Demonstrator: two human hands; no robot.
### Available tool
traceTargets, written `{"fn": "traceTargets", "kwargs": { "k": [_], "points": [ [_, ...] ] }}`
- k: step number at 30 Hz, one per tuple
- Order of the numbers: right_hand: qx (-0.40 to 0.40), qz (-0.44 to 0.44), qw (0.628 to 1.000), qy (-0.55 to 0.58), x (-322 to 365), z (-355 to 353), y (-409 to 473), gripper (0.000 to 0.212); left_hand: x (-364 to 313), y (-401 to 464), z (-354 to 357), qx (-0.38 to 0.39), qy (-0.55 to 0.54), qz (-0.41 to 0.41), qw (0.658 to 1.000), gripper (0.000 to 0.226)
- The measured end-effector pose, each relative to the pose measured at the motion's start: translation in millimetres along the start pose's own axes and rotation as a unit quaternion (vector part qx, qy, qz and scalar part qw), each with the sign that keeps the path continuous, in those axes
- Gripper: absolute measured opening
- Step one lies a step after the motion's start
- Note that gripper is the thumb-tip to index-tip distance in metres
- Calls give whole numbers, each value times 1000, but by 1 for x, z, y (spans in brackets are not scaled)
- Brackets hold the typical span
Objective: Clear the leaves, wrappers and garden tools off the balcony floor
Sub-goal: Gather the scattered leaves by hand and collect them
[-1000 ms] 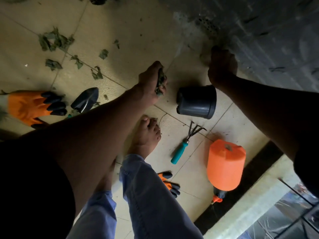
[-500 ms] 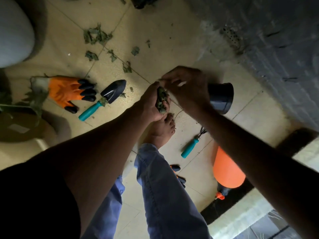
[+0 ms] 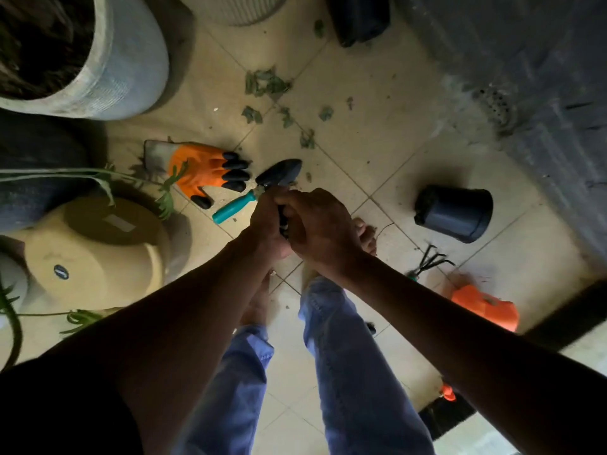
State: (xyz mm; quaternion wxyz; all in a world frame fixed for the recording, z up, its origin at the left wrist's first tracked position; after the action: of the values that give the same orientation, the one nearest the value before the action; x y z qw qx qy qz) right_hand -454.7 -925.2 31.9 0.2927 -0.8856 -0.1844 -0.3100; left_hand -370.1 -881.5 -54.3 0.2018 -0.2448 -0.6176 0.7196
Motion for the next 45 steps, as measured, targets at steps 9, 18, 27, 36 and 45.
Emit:
{"fn": "traceTargets", "kwargs": {
  "k": [9, 18, 27, 36, 45],
  "points": [
    [41, 63, 996, -39, -31, 97, 66, 36, -22, 21, -83, -45, 77, -62, 994, 22],
    [57, 24, 986, -152, -40, 158, 106, 33, -33, 29, -141, -26, 73, -86, 993, 24],
    [-71, 222, 970, -64, -96, 103, 68, 27, -24, 28, -136, -21, 97, -100, 990, 23],
    [-103, 293, 950, 2, -110, 127, 92, 69, -14, 34, -121, -5, 82, -105, 991, 23],
    [-78, 244, 965, -62, -108, 122, 109, 24, -14, 44, -131, -12, 95, -99, 990, 22]
  ]
}}
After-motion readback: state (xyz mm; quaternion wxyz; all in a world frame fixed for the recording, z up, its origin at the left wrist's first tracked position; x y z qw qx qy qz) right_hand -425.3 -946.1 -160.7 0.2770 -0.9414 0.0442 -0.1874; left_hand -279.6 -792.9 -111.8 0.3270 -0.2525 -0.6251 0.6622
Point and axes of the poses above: each hand's wrist, its own y-axis towards the middle knuckle, its own z-axis out of the palm, x = y × z, the point moved 4 cm from there along y, towards the middle knuckle, and after that the axes turned 1 degree about x, right-handed, at the moved point
